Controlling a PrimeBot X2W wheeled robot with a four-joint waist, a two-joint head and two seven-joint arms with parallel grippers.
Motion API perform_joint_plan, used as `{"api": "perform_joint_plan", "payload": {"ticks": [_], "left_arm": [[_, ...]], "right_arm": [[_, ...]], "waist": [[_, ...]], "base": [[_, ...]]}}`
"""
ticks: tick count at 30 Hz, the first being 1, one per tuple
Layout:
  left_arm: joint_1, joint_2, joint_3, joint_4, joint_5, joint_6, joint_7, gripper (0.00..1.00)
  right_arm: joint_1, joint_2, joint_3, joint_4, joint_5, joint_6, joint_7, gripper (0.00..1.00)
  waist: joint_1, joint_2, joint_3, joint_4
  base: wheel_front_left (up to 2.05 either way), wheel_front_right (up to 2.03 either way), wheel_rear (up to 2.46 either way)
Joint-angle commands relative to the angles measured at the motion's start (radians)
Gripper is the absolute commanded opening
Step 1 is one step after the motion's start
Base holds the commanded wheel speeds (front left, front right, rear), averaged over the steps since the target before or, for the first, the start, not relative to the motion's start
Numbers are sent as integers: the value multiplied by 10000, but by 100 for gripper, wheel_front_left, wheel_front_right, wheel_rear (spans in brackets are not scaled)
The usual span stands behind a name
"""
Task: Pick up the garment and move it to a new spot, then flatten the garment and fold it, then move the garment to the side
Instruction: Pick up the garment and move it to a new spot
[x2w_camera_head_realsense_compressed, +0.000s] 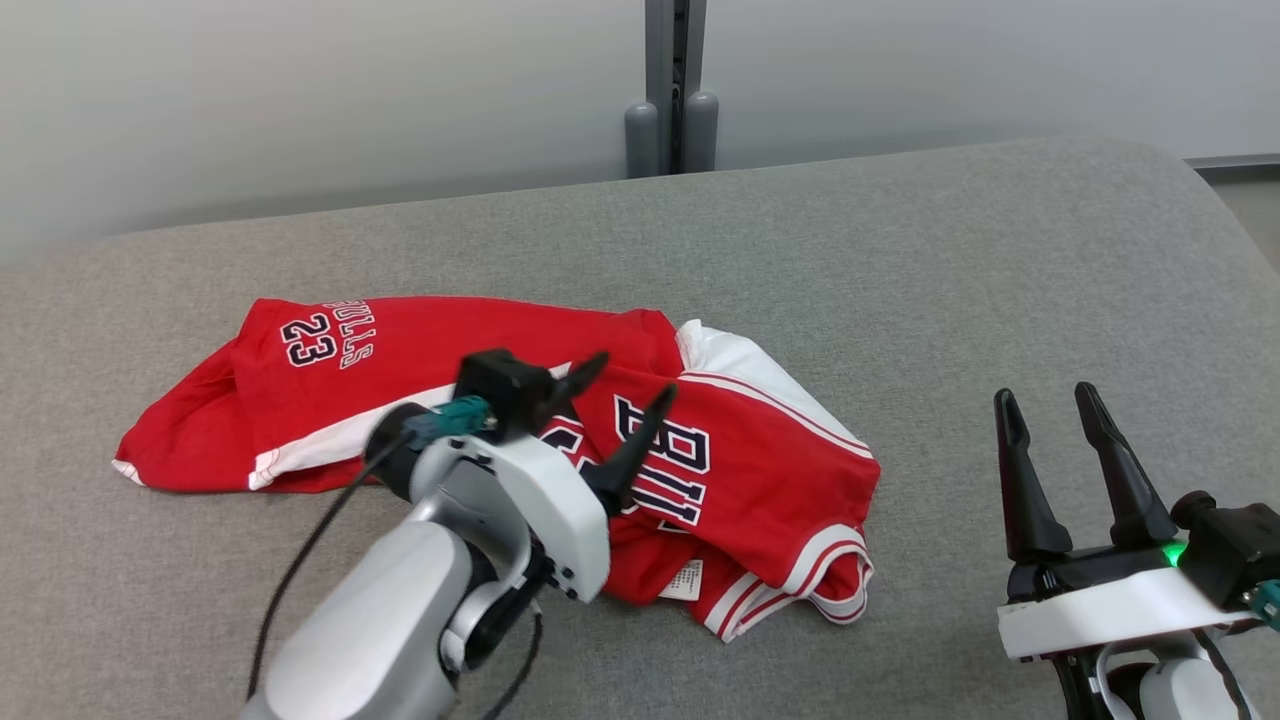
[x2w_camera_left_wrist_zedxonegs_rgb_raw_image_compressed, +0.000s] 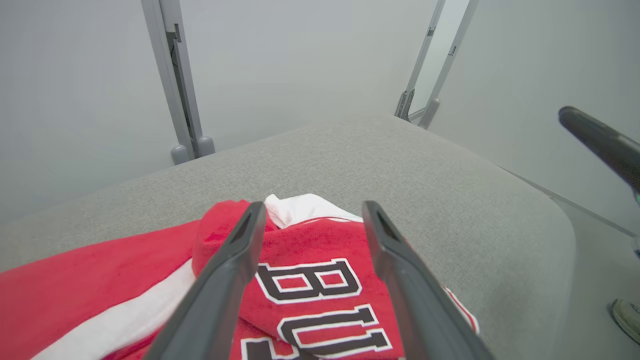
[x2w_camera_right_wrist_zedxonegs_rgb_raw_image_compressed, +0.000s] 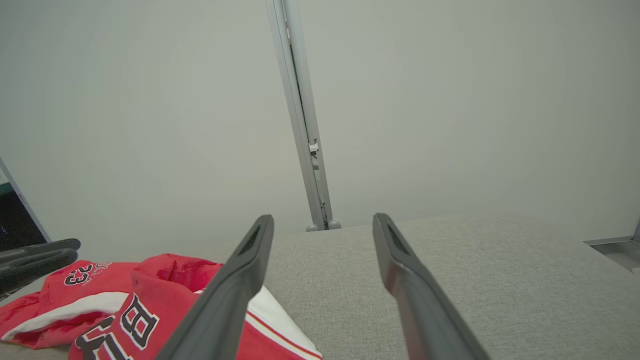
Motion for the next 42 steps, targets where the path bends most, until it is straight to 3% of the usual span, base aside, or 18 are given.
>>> {"api": "perform_joint_plan", "payload": {"ticks": [1, 13, 18, 26, 33, 42], "left_arm": [[2, 158, 182, -182, 100, 159, -159, 100], [1497, 1331, 1762, -1704, 67, 1370, -1850, 100], [2381, 1371, 2429, -1948, -96, 1954, -2758, 100], [3366, 1245, 2641, -1936, -253, 2302, -3329, 100], [3285, 1292, 2456, -1658, -289, 2313, -3002, 100], [1454, 1606, 2124, 214, -346, 2153, -937, 100]], "right_arm": [[112, -45, -7, -66, -51, 19, 22, 100], [428, -86, -255, -379, -44, 19, 89, 100], [653, -137, -352, -541, 31, 19, 46, 100], [895, -154, -504, -750, 51, 19, 97, 100], [921, -114, -501, -786, -19, 19, 163, 100], [569, -57, -182, -728, -33, 19, 181, 100]], "waist": [[0, 0, -39, 55], [0, 0, -184, 427], [0, 0, -259, 566], [0, 0, -305, 674], [0, 0, -238, 694], [0, 0, 119, 115]], "base": [[0, 0, 0], [0, 0, 0], [0, 0, 0], [0, 0, 0], [0, 0, 0], [0, 0, 0]]}}
